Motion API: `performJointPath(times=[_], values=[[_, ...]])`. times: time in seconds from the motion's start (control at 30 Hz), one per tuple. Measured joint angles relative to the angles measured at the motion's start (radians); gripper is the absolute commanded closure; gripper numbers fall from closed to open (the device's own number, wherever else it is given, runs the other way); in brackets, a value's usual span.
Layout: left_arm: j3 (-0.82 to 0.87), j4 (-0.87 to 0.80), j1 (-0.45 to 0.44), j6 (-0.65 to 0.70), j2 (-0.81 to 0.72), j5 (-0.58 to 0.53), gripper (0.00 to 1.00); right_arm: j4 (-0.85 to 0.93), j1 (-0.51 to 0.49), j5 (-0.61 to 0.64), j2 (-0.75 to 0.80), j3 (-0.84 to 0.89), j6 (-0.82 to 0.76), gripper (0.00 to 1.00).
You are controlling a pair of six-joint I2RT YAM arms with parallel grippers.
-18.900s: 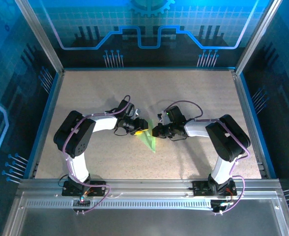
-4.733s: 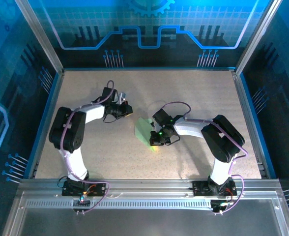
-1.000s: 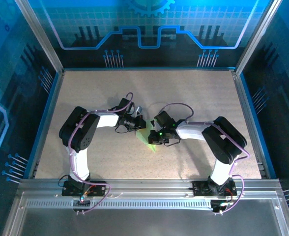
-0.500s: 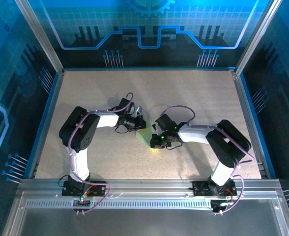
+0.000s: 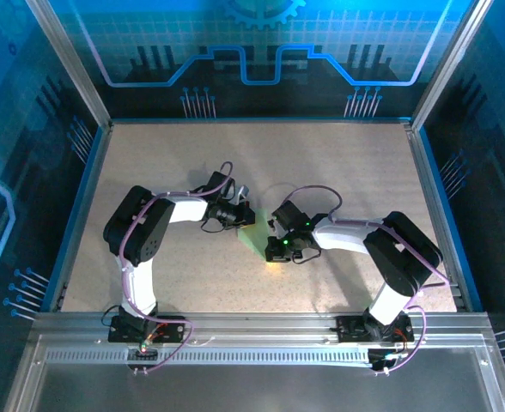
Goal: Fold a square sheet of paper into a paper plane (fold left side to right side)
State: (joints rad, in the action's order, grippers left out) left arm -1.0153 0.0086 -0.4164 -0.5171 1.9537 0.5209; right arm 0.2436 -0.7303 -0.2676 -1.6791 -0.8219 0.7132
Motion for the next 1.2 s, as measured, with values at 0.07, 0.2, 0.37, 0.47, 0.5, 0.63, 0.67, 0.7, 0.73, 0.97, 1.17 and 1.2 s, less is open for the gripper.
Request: performJointPath(times=[0.07, 0.2, 0.37, 0.47, 0.5, 0.63, 0.67, 0.7, 0.73, 0.97, 1.17, 1.2], values=[[0.000, 0.000, 0.000, 0.000, 0.000, 0.000, 1.00, 0.003, -0.002, 0.005, 0.000, -0.002, -0.004, 1.00], [-0.005, -0.003, 0.000, 0.000, 0.003, 0.001, 1.00, 0.014, -0.006, 0.013, 0.002, -0.003, -0.010, 1.00], [-0.005, -0.003, 0.000, 0.000, 0.003, 0.003, 1.00, 0.022, -0.015, 0.027, 0.005, -0.005, -0.014, 1.00], [-0.005, -0.003, 0.000, 0.000, 0.003, 0.003, 1.00, 0.026, -0.018, 0.032, 0.006, -0.005, -0.014, 1.00], [-0.005, -0.003, 0.000, 0.000, 0.003, 0.004, 1.00, 0.026, -0.019, 0.033, 0.006, -0.005, -0.014, 1.00], [-0.005, -0.003, 0.000, 0.000, 0.004, 0.004, 1.00, 0.031, -0.027, 0.044, 0.009, -0.005, -0.014, 1.00], [-0.005, -0.003, 0.000, 0.000, 0.004, 0.004, 1.00, 0.031, -0.029, 0.049, 0.011, -0.005, -0.014, 1.00], [-0.005, -0.003, 0.000, 0.000, 0.004, 0.004, 1.00, 0.034, -0.031, 0.051, 0.012, -0.005, -0.014, 1.00], [-0.005, -0.003, 0.000, 0.000, 0.004, 0.004, 1.00, 0.037, -0.034, 0.053, 0.013, -0.005, -0.014, 1.00], [-0.010, -0.006, 0.000, 0.000, 0.007, 0.005, 1.00, 0.059, -0.045, 0.058, 0.020, -0.005, -0.014, 1.00], [-0.011, -0.006, 0.000, 0.000, 0.008, 0.008, 1.00, 0.094, -0.052, 0.058, 0.036, 0.003, -0.014, 1.00], [-0.011, -0.006, 0.000, 0.000, 0.008, 0.008, 1.00, 0.099, -0.053, 0.058, 0.040, 0.005, -0.014, 1.00]])
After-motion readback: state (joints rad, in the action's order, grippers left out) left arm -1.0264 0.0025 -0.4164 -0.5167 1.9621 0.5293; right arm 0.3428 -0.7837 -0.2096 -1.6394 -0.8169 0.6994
